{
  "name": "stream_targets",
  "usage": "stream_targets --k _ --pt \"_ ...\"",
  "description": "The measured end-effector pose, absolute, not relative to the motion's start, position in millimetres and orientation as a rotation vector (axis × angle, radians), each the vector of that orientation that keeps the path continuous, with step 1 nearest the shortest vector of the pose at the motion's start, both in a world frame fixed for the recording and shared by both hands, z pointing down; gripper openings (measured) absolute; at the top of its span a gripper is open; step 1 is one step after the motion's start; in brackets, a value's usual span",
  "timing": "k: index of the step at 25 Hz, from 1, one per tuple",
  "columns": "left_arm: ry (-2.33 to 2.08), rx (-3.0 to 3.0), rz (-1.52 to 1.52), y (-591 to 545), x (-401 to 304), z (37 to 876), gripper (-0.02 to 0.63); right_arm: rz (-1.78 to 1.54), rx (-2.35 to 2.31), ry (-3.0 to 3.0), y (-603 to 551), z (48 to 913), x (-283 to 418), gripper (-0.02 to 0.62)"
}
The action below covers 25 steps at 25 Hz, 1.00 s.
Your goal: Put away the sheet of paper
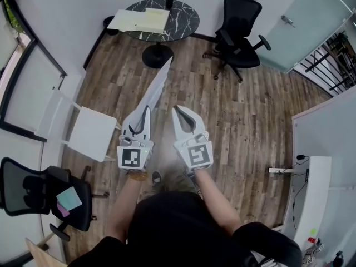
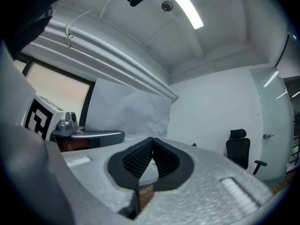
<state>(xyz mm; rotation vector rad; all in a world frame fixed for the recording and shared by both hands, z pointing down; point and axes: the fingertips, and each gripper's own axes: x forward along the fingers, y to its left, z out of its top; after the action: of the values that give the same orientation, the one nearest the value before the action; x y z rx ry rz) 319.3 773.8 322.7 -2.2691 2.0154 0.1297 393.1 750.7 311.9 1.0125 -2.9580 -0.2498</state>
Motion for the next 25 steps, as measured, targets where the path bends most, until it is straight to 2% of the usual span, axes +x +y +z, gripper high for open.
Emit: stream_targets --k 7,14,25 --pt "1.994 -2.261 0.034 670 307 351 0.002 -0.216 0.952 -2.952 644 334 378 -0.002" --pt "2.083 -2.224 -0.025 555 309 344 0.002 -0.165 0.856 -2.996 520 332 375 0.000" --pt "2.156 -2.219 -0.097 453 274 370 0.002 -0.093 0.714 -3.019 411 358 333 -0.002"
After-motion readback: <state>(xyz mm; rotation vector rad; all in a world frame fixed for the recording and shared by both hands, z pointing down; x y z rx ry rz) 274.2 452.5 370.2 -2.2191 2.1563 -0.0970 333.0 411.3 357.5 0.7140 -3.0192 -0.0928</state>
